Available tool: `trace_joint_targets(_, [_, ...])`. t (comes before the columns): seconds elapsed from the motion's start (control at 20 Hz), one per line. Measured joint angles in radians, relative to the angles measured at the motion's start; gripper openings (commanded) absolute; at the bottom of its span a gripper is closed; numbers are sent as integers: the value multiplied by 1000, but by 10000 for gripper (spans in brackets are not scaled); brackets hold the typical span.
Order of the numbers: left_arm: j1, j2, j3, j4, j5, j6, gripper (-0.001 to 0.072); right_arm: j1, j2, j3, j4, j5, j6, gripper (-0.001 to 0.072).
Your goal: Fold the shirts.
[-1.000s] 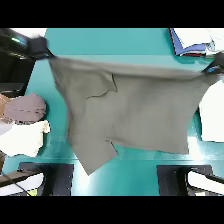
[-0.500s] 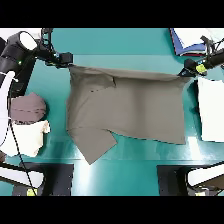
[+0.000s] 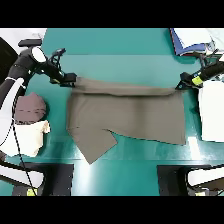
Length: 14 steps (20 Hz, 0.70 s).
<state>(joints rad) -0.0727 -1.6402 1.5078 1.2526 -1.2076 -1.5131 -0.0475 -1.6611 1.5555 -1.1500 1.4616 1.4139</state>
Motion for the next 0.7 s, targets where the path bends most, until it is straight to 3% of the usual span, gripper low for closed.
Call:
trace_joint_targets(0.05, [0, -1, -23, -1, 4, 0, 305, 3, 8, -31, 0, -9, -1, 61])
trace_joint_targets(0.1, [0, -1, -40, 1, 8, 0, 564, 3, 13, -53, 2, -12, -1, 288])
trace_joint_targets(0.15, [1, 0, -51, 0, 12, -3, 527, 3, 16, -70, 0, -14, -1, 373])
trace_joint_targets(0.45, [0, 105, -109, 16, -15, -40, 530, -18, 125, -121, 0, 14, -3, 372])
trace_joint_targets(0.7, [1, 382, -404, 42, -53, -67, 531, -56, 335, -268, -1, 14, -8, 372])
